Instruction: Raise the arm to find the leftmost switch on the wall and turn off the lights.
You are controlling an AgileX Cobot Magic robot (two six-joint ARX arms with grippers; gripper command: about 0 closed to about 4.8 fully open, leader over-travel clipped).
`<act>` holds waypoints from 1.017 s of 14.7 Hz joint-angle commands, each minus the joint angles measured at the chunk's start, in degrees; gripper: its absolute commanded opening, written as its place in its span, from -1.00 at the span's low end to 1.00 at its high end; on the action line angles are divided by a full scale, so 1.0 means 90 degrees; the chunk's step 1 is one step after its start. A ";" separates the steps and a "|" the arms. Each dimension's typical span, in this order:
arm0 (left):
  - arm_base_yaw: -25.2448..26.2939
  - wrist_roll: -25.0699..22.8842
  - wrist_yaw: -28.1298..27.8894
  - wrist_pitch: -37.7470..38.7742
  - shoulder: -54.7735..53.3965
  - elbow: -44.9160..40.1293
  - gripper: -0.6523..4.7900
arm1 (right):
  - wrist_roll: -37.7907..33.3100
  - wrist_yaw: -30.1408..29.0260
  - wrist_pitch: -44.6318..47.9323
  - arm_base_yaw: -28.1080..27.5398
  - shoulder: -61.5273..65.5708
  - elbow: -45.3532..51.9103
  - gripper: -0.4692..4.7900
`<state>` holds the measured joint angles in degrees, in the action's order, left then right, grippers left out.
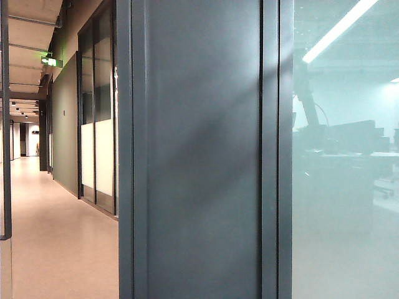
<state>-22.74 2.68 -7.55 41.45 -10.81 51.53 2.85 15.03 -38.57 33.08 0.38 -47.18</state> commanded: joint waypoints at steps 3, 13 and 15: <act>0.0000 0.0044 0.0027 -0.0019 -0.0010 0.0015 -0.78 | -0.0005 0.0034 0.0070 0.0000 -0.0019 -0.0015 -0.82; 0.1712 -0.0420 -0.0328 -0.0209 -0.0002 -0.0080 -0.78 | -0.0005 0.0034 0.0070 -0.0002 -0.0019 -0.0015 -0.82; 0.2373 -0.0413 -0.0631 -0.0648 0.0002 -0.0546 -0.78 | -0.0005 0.0036 0.0070 -0.0002 -0.0019 -0.0015 -0.82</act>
<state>-3.16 -0.62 -12.29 37.89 -10.72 48.05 2.85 15.03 -38.52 33.08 0.36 -47.18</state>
